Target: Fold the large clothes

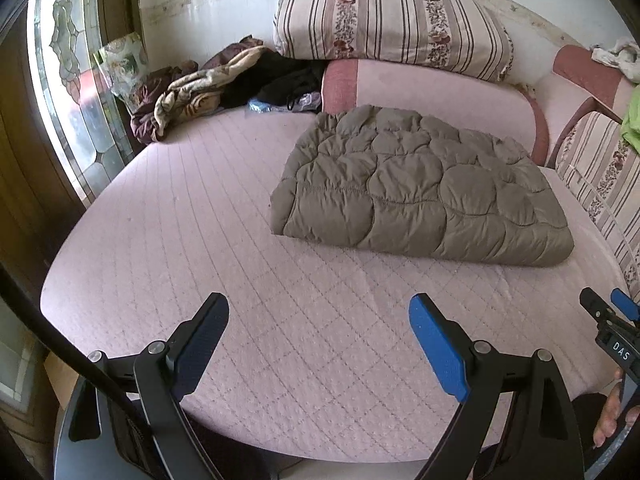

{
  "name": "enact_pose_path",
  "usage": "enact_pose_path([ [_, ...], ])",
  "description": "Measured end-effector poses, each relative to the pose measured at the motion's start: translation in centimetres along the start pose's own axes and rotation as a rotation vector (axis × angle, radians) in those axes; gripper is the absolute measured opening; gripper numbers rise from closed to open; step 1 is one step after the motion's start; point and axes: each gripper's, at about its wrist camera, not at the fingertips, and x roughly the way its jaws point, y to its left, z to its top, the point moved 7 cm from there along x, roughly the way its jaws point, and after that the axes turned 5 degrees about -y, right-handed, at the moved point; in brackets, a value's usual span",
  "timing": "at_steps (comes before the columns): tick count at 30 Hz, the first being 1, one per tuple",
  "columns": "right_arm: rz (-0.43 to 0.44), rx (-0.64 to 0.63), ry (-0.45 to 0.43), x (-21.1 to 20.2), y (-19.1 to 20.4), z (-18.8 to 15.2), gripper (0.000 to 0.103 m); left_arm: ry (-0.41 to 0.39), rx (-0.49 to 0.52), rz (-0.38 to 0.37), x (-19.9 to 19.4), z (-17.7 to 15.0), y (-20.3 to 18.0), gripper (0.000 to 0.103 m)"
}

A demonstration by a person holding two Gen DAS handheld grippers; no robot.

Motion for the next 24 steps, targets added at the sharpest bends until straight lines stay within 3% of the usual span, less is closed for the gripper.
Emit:
enact_pose_path([
  [11,-0.009,0.015,0.005,-0.1,-0.6,-0.5,0.09,-0.007,0.03,0.002,0.1,-0.2,-0.7,0.092],
  [24,-0.017,0.025,0.05,2.3,-0.7,-1.2,0.09,0.042,0.019,0.015,2.9,-0.9,-0.6,0.092],
])
